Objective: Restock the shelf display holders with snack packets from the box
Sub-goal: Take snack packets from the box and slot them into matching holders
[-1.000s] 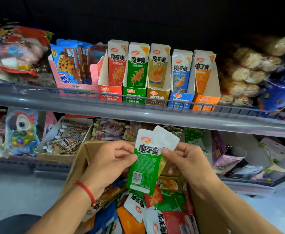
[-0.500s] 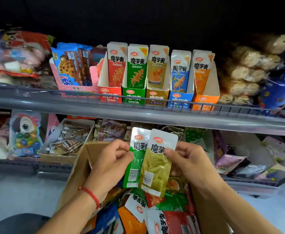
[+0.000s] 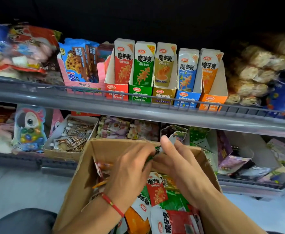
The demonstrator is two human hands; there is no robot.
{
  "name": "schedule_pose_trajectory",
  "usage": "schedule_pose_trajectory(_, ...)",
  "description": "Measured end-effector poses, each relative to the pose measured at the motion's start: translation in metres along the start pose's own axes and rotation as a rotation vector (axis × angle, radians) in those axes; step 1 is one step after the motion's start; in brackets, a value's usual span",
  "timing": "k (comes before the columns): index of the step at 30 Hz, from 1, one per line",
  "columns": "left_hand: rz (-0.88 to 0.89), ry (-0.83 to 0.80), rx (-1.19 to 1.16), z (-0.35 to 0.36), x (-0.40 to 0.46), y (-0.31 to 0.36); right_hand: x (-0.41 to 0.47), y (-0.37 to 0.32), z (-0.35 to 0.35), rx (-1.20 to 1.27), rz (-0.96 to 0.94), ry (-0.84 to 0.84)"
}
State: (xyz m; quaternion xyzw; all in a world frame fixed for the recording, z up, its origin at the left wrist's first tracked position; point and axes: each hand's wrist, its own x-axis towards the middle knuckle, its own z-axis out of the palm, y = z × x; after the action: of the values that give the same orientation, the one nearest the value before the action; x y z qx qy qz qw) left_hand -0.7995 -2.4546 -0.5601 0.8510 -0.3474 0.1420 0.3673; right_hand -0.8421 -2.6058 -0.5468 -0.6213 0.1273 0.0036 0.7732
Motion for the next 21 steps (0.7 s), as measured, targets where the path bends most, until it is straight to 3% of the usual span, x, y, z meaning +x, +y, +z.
schedule_pose_trajectory(4,0.057,-0.106,0.003,-0.004,-0.002,0.000,0.002,-0.009,-0.004,-0.077,-0.049,0.096)
schedule_pose_trajectory(6,-0.099,-0.144,-0.099,-0.014,0.000,0.001,0.006,-0.017,-0.014,-0.071,0.004,0.078)
schedule_pose_trajectory(9,-0.393,-0.208,-0.198,-0.030,0.009,-0.004,0.005,-0.029,-0.020,0.031,0.052,-0.084)
schedule_pose_trajectory(12,-0.667,-0.346,-0.657,-0.034,0.017,-0.013,0.006,-0.030,-0.021,-0.035,0.034,-0.105)
schedule_pose_trajectory(17,-0.684,-0.214,-0.702,-0.039,0.016,-0.018,0.012,-0.036,-0.024,-0.610,-0.224,0.043)
schedule_pose_trajectory(21,-0.655,-0.134,-0.692,-0.050,0.021,-0.024,0.022,-0.063,-0.021,-0.641,-0.157,-0.010)
